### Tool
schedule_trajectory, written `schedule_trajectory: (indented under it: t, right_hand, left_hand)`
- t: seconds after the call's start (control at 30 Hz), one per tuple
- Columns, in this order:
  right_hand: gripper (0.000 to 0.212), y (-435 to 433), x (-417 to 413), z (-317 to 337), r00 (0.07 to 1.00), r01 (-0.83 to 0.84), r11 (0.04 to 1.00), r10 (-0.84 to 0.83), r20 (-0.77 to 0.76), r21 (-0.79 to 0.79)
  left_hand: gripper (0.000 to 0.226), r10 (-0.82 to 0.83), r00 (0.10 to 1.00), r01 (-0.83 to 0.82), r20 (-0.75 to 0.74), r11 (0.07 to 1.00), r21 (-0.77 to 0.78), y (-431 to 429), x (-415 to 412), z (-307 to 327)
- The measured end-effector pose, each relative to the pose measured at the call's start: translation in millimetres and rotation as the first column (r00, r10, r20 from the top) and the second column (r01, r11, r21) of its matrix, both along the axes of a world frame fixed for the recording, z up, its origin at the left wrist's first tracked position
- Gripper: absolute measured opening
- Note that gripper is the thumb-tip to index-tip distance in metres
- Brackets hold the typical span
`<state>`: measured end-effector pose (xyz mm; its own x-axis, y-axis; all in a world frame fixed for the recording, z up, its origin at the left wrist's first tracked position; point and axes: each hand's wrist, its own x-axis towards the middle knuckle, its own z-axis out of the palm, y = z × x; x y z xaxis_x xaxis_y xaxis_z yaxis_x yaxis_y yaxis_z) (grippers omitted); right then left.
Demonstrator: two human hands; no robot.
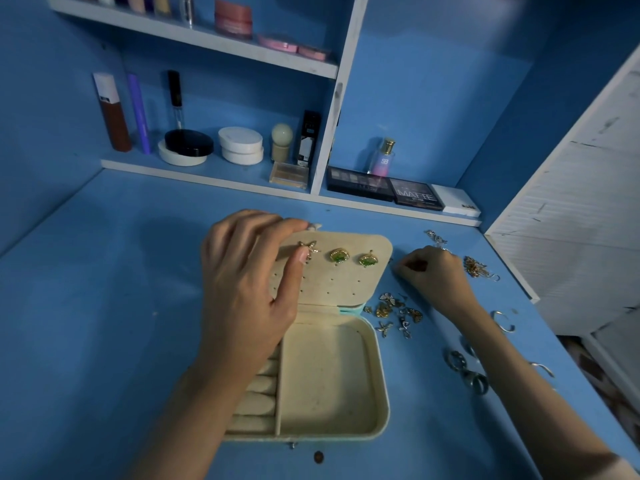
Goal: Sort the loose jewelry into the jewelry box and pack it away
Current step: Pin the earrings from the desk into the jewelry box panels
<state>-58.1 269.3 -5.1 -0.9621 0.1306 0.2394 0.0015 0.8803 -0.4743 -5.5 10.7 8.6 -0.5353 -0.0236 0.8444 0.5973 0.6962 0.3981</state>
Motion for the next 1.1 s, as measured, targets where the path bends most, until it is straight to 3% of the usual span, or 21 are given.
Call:
schedule_trajectory:
  t: [0.6,1.1]
  right_hand:
    - [0.002,13,12,-1,0.989,-0.148,0.989,0.148,-0.003,0.008]
    - [0.016,20,16,-7,0.981,-0.185,0.982,0.182,-0.071,-0.043]
  left_hand:
    - [0.020,0.000,1.000,0.000,-0.017,1.000,0.001,0,0,-1]
    - [0.022,0.005,1.000,-0.005,-0.017,1.000,-0.002,0,0,-1]
